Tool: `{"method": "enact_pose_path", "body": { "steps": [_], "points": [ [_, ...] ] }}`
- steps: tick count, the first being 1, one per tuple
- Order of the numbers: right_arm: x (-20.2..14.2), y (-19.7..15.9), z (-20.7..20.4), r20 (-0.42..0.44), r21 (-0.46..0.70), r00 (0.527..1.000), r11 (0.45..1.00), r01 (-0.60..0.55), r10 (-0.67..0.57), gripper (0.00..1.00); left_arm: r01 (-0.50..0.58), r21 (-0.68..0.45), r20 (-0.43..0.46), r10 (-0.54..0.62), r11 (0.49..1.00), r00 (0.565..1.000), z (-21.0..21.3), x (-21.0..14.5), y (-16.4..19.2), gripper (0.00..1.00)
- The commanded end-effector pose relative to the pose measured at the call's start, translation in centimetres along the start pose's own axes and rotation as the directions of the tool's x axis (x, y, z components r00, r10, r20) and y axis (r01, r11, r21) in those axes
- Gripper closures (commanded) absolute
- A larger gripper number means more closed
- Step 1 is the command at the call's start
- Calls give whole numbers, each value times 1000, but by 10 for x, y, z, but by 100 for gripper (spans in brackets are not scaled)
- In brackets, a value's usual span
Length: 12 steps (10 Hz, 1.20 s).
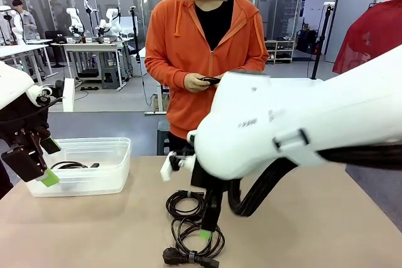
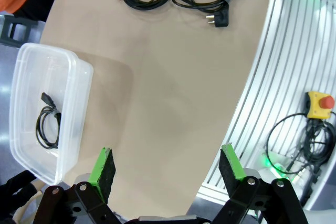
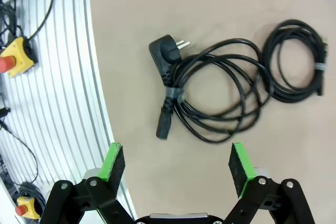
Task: Organize and store the cables.
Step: Place the Power Cable into the Organizing box.
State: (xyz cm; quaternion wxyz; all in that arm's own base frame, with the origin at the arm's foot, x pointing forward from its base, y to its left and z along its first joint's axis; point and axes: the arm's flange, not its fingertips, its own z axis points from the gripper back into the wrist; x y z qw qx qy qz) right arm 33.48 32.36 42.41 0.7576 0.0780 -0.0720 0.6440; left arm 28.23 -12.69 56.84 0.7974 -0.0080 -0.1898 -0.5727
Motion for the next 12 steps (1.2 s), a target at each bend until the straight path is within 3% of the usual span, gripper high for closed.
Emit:
{"method": "enact_pose_path", "body": {
  "steps": [1, 5, 7, 8, 11, 12],
  "points": [
    [-35, 1, 44, 48, 6, 999, 1000, -10, 10, 0, 3, 0, -1, -3, 1000, 1000, 0, 0, -1, 0],
    [-120, -4, 151, 116, -43, 987, 992, 119, -113, 0, 3, 0, -1, -3, 1000, 1000, 0, 0, -1, 0],
    [-167, -18, 199, 177, 1, 972, 988, 156, -154, 0, 3, 0, -1, -3, 1000, 1000, 0, 0, -1, 0],
    [-188, -24, 212, 169, -55, 964, 974, 219, -207, 0, 3, 0, -1, -3, 1000, 1000, 0, 0, -1, 0],
    [-247, -19, 234, 269, -103, 930, 953, 284, -248, 0, 3, 0, -1, -3, 1000, 1000, 0, 0, -1, 0],
    [-258, -15, 236, 252, -145, 938, 949, 279, -237, 0, 3, 0, -1, -3, 1000, 1000, 0, 0, -1, 0]
  ]
}}
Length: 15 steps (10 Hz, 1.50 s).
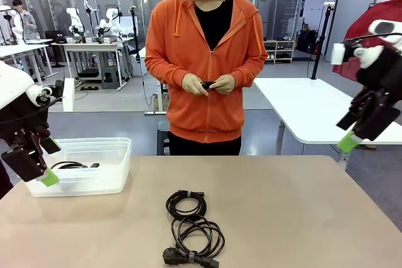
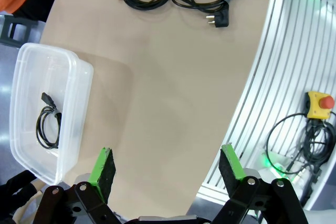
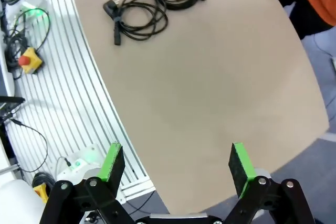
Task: Organize and store the cables.
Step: Place the Power Cable into the Organizing box.
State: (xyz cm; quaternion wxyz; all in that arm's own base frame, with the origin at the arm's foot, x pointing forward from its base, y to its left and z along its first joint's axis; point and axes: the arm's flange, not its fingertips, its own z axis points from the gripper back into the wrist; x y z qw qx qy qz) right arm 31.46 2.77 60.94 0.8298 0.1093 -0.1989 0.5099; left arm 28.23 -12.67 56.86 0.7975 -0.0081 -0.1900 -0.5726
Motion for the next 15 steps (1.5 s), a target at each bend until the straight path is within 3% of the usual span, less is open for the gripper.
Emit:
{"method": "enact_pose_path", "body": {
  "steps": [1, 3, 11, 12, 15],
  "points": [
    [-19, 6, 1, -17, -70, 999, 996, -48, 47, 0, 3, 0, -1, -3, 1000, 1000, 0, 0, -1, 0],
    [-30, 4, 7, 31, -95, 998, 994, -47, 50, 0, 3, 0, -1, -3, 1000, 1000, 0, 0, -1, 0],
    [-20, 6, 13, 9, -73, 1000, 997, -29, 30, 0, 0, 0, 0, 0, 1000, 1000, 0, 0, 0, 0],
    [-20, 6, 13, 9, -73, 1000, 997, -29, 30, 0, 111, 4, 0, -111, 994, 994, -7, 11, -3, 0],
    [-20, 6, 13, 9, -73, 1000, 997, -29, 30, 0, 234, -2, -18, -234, 972, 972, -32, 53, -18, 0]
  ]
}}
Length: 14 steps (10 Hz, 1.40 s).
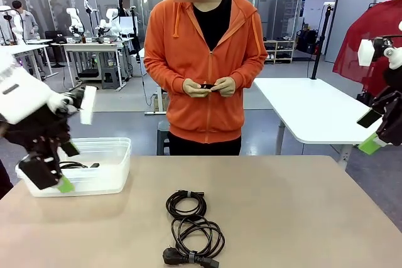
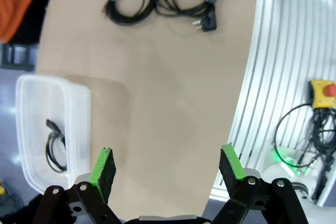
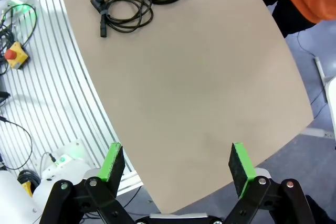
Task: Organize and store the cables.
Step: Place the Power Cable into the Organizing box.
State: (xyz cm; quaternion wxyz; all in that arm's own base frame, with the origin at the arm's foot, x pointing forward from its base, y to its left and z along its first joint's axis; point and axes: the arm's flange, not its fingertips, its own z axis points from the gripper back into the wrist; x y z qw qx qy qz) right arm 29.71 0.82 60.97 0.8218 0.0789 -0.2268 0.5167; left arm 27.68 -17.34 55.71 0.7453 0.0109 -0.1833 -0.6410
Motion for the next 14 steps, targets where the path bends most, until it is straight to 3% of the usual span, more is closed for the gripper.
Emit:
{"method": "enact_pose_path", "body": {
  "steps": [1, 6, 9, 11, 14],
  "points": [
    [2, -1, 2, -7, 1, 1000, 1000, 8, -8, 0, 114, -34, -16, -115, 993, 993, -28, 35, 6, 0],
    [2, -1, 2, -7, 1, 1000, 1000, 8, -8, 0, 264, -179, 28, -264, 948, 964, -104, 123, -18, 0],
    [2, -1, 2, -7, 1, 1000, 1000, 8, -8, 0, 221, -285, 55, -215, 933, 975, -162, 166, -31, 0],
    [2, -1, 2, -7, 1, 1000, 1000, 8, -8, 0, 157, -262, 3, -162, 952, 987, -192, 178, -44, 0],
    [2, -1, 2, -7, 1, 1000, 1000, 8, -8, 0, 153, -242, -16, -162, 958, 987, -211, 173, -43, 0]
  ]
}}
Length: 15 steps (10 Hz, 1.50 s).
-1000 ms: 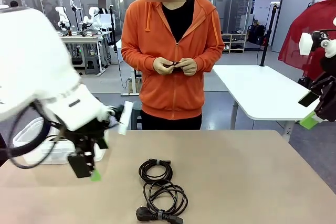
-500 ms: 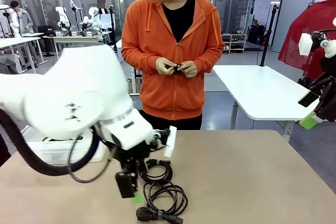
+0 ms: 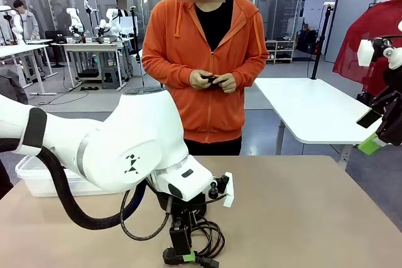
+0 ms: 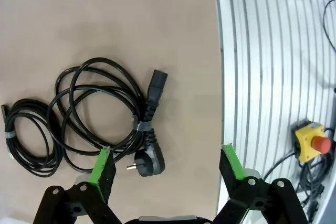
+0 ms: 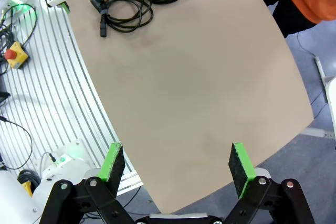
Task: Organize and store the cables.
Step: Place the Power Cable into the Organizing box.
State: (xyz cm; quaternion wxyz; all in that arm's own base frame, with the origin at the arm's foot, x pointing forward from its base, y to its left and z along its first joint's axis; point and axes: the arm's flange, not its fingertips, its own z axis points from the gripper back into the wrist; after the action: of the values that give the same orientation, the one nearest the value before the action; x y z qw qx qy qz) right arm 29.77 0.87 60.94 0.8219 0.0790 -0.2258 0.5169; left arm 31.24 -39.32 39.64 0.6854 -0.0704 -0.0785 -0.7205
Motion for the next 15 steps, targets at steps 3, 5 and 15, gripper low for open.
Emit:
{"method": "enact_pose_path", "body": {
  "steps": [3, 5, 15],
  "points": [
    [2, 0, 2, -5, 0, 1000, 1000, 8, -8, 0, -28, 45, -25, 30, 999, 999, -18, -3, 8, 0],
    [2, 0, 2, -5, 0, 1000, 1000, 8, -8, 0, -25, 10, -46, 26, 1000, 999, -34, -5, 12, 0],
    [2, 0, 2, -5, 0, 1000, 1000, 8, -8, 0, -6, -87, -63, 1, 996, 998, -72, -8, 42, 0]
  ]
}}
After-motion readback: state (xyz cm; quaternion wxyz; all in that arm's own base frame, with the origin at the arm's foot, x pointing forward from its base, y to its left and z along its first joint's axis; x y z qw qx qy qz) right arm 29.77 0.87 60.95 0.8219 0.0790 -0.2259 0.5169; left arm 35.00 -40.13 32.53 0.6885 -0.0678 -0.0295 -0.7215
